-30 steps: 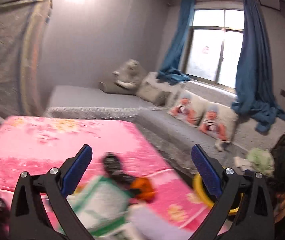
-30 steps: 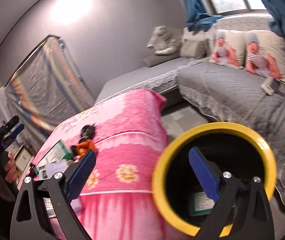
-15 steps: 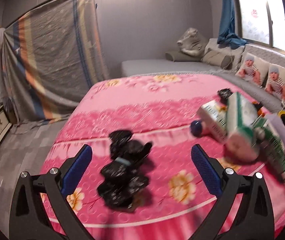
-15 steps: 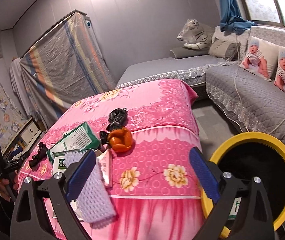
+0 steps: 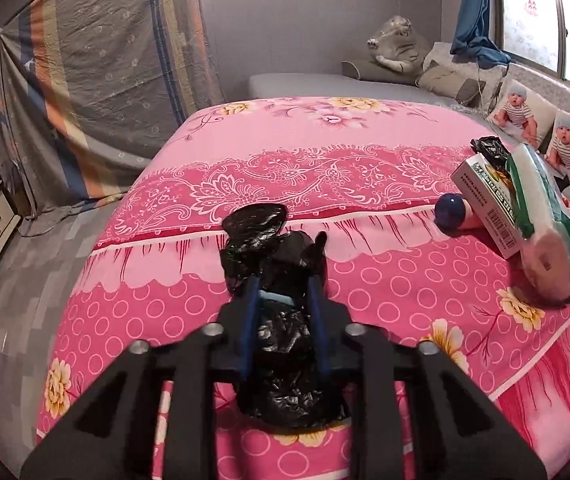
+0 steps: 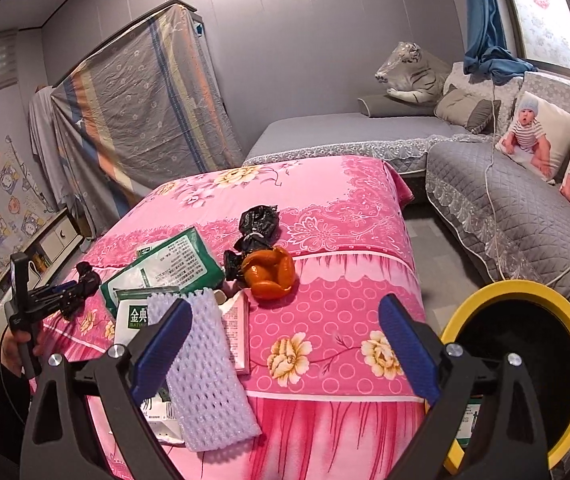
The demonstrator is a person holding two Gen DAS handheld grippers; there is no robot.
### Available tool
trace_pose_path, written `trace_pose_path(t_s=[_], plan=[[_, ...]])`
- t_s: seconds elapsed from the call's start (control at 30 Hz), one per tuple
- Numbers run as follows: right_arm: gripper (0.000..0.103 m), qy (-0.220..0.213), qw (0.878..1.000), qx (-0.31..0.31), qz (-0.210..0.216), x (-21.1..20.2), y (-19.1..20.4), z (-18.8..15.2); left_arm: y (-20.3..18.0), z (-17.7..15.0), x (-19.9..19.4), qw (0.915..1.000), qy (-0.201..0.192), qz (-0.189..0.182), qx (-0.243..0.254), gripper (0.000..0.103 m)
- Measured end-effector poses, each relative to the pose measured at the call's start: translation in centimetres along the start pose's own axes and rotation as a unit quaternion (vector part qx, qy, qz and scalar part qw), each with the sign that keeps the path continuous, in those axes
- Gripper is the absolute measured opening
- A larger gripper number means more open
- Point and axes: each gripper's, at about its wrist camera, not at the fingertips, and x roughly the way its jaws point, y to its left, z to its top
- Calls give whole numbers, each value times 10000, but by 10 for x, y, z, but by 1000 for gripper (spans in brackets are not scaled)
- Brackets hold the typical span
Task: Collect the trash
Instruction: 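Move both grippers back over the bed toward the remaining trash, then grasp the black plastic bag with the left gripper while the right grasps the white foam net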
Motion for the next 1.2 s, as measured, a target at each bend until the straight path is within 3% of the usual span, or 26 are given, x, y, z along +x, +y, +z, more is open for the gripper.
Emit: trace_pose_path(t_s=[0.07,0.4,0.57,0.67,0.77,0.93,1.07,1.2], plan=[[91,3,9999,-147,83,0,6,-1,1,0,-4,10000,-46,-42,-44,4],[89,408,9922,-1094,426,19,44,-21,-9,8,-78,9942,-803,-485,-517,3],[79,879,9846,-1360,659,39,62,-36,-31,14,-102,9897,-1018,-810,-594,3],[74,1179,9781,-1577,667,50,71,-46,-44,19,-111,9857,-1081,-1107,-661,3],[69,1470,9746,-1586,587,63,72,-54,-50,22,-116,9847,-1160,-1157,-594,3],[57,1757,9741,-1271,641,74,59,-61,-47,17,-113,9852,-1047,-1215,-612,3],[51,1770,9741,-1238,669,75,57,-62,-47,10,-114,9881,-1017,-1042,-495,3],[40,1775,9731,-1315,654,76,60,-63,-31,7,-98,9916,-693,-831,-712,4]])
